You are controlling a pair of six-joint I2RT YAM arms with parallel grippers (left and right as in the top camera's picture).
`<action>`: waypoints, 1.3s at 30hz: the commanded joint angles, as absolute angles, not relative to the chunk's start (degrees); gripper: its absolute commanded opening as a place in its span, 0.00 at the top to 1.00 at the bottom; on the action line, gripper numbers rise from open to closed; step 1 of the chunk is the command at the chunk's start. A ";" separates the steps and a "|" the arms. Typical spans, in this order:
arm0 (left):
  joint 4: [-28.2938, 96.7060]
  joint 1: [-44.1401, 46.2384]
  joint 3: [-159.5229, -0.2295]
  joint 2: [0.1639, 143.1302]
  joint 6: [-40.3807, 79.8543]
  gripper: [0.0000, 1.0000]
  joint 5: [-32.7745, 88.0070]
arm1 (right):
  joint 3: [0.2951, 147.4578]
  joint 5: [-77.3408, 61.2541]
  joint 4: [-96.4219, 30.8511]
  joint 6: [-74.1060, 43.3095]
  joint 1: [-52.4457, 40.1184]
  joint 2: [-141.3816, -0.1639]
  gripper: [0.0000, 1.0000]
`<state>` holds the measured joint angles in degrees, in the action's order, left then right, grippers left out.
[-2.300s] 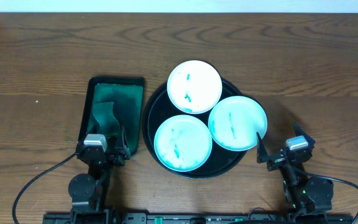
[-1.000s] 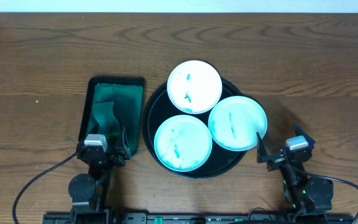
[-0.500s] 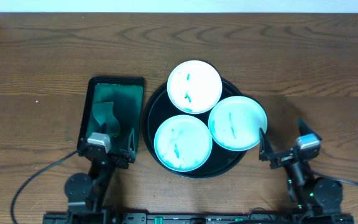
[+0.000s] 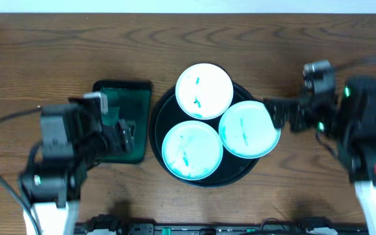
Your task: Clean dirty plates on tray and stack at the side
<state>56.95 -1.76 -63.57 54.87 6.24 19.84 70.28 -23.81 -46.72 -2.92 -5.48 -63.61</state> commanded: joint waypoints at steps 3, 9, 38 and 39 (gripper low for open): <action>60.73 -1.56 -68.60 60.86 6.57 0.20 20.60 | 74.06 -31.51 -45.12 -5.74 -6.11 -70.81 0.01; 63.35 -1.56 -68.60 62.39 6.74 0.20 21.87 | 73.41 -25.74 -54.46 -0.73 -14.28 -75.53 0.13; 62.02 -1.56 -68.60 62.37 6.74 0.20 21.87 | 63.24 -14.46 -45.58 -11.18 -30.11 -105.03 0.58; 62.04 -1.56 -68.60 62.37 6.74 0.20 21.87 | 63.24 -13.78 -44.84 -10.35 -29.82 -105.03 0.62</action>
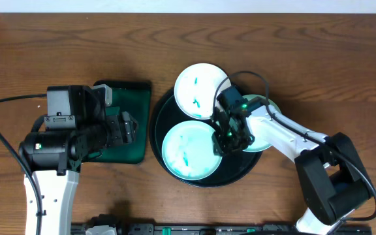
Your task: Clean dirty plates on tray and stack at the side
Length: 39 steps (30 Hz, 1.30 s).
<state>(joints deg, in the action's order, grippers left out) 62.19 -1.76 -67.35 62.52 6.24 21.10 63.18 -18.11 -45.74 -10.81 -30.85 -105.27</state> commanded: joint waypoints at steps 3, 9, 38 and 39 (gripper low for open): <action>62.06 -1.56 -68.60 62.37 6.74 0.20 21.87 | 63.22 -13.56 -42.94 -6.87 -29.23 -105.03 0.75; 62.11 -1.56 -68.60 62.37 6.74 0.20 21.87 | 63.20 -13.98 -39.70 -5.89 -29.36 -105.03 0.90; 58.92 -1.58 -68.42 78.74 18.72 0.39 -7.20 | 61.56 -0.45 -30.61 -19.20 -30.00 -106.59 0.99; 57.98 -1.58 -68.42 81.30 18.81 0.40 -7.33 | 61.56 -0.45 -30.61 -19.03 -30.00 -106.59 0.99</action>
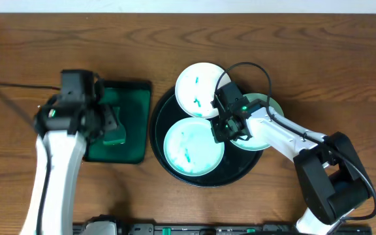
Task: Clean dirty plates on tray and stack at the side
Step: 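Reach the left gripper into the basin and grasp the green sponge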
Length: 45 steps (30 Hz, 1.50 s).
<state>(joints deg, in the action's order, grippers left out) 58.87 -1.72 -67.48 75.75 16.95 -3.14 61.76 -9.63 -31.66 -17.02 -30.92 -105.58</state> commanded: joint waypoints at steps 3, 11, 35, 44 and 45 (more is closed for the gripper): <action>53.74 -1.58 -68.40 88.97 18.76 0.47 -7.33 | 61.56 -0.45 -30.61 -18.59 -30.00 -106.59 0.98; 45.47 -3.49 -68.42 106.48 18.76 0.64 -5.41 | 61.56 -0.23 -30.98 -18.59 -30.00 -106.59 0.99; 50.24 -2.24 -69.01 82.17 15.05 0.93 1.02 | 61.56 0.64 -30.98 -18.61 -30.00 -106.59 0.99; 50.24 -0.27 -68.07 83.09 15.07 0.93 0.40 | 61.54 0.89 -31.09 -18.61 -30.00 -106.61 0.99; 50.19 -0.27 -68.07 83.64 15.40 0.93 0.64 | 61.54 1.08 -31.18 -18.61 -30.00 -106.61 0.99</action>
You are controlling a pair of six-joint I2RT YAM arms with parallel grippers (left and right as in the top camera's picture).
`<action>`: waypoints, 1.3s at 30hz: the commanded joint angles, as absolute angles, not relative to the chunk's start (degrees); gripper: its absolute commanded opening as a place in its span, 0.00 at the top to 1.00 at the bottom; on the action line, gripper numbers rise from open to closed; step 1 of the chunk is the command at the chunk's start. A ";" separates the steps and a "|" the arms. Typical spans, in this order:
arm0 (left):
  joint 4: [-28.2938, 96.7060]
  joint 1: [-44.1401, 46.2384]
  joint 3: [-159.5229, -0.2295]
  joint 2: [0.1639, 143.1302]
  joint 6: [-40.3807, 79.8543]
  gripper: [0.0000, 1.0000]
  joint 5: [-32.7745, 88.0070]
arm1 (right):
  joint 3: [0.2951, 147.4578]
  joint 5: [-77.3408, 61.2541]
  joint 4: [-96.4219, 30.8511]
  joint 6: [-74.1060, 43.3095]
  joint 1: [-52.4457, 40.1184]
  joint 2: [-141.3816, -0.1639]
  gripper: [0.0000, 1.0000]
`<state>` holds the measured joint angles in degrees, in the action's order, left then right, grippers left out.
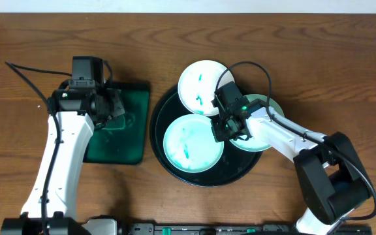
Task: Clean dirty plates on tray and stack at the side
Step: 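Reach the left gripper into the basin and grasp the green sponge, then scrub the lower-left plate with the sponge in the left gripper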
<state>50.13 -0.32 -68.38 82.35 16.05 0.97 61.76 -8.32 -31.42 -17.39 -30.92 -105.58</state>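
A round black tray [160, 153] holds three white plates smeared with teal. One plate [201, 83] lies at the back and one [187, 145] at the front left. The third plate [266, 134] on the right is mostly covered by my right arm. My right gripper [222, 129] is low between the three plates, at the front-left plate's right rim; its jaws are hidden from above. My left gripper [114, 108] hangs over the back part of a dark green mat [119, 140]. Whether it holds anything does not show.
The brown wooden table [57, 39] stretches around tray and mat. The mat lies directly left of the tray, almost touching it. My right arm's cable [253, 68] loops over the tray's back right.
My left arm has swung so that its gripper sits farther back over the mat. The light green patch under it no longer shows. The right gripper and the plates are about where they were.
At first both grippers were off the tray, the left over the mat, the right beside the right plate. Then the right gripper was among the plates, covering the right one, and has stayed there. The front-left plate shifted slightly back. The left gripper stayed over the mat, changing pose.
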 commanded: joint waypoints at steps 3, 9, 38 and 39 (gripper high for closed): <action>49.82 0.43 -68.07 84.64 15.99 0.93 10.41 | 61.54 1.08 -31.20 -18.59 -30.00 -106.61 0.99; 49.19 8.82 -67.72 86.24 18.17 0.93 23.05 | 61.54 1.08 -31.18 -18.61 -30.00 -106.61 0.99; 43.22 26.20 -65.54 109.30 43.77 0.93 3.11 | 61.54 1.48 -31.70 -18.61 -30.00 -106.61 0.99; 44.58 25.43 -65.60 109.30 43.42 0.93 1.28 | 61.54 1.48 -31.70 -18.61 -30.00 -106.61 0.99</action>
